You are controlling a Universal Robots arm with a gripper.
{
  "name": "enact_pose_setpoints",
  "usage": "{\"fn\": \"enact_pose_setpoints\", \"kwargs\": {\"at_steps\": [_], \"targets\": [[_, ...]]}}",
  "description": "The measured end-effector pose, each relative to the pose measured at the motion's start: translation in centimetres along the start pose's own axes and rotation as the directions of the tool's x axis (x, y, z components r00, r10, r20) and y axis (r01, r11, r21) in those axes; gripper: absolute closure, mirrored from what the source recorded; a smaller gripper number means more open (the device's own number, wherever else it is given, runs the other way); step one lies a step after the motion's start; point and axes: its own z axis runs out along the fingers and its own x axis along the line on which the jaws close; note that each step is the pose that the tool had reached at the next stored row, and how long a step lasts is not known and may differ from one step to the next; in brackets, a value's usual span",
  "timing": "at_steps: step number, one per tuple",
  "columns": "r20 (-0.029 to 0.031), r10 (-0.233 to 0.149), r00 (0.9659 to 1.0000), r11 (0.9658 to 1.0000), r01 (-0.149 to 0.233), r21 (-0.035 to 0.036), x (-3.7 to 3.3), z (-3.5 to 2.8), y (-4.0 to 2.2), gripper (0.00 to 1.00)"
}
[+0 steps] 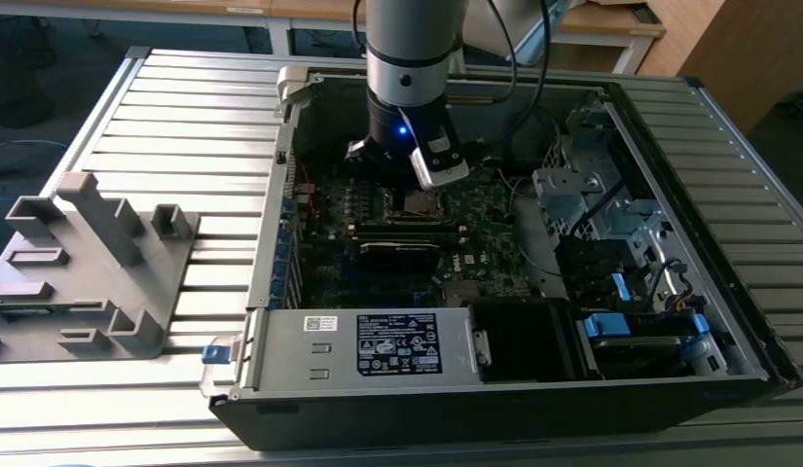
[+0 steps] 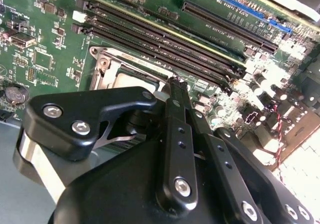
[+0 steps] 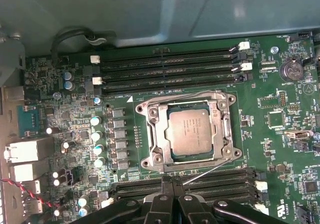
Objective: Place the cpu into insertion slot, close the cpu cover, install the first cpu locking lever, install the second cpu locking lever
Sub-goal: 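Install the second cpu locking lever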
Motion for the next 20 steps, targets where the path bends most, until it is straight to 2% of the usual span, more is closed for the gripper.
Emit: {"fn": "enact_pose_setpoints", "kwargs": {"at_steps": [12, 17, 20], "targets": [[0.0001, 0.0, 1.0, 1.0, 0.0, -0.0002, 0.01, 0.29, -0.01, 0.9], [0.0001, 0.0, 1.0, 1.0, 0.0, -0.0002, 0.05, 0.7, -0.02, 0.9], [-0.0001, 0.0, 1.0, 1.0, 0.0, 0.0002, 0.06, 0.74, -0.03, 0.9]]}}
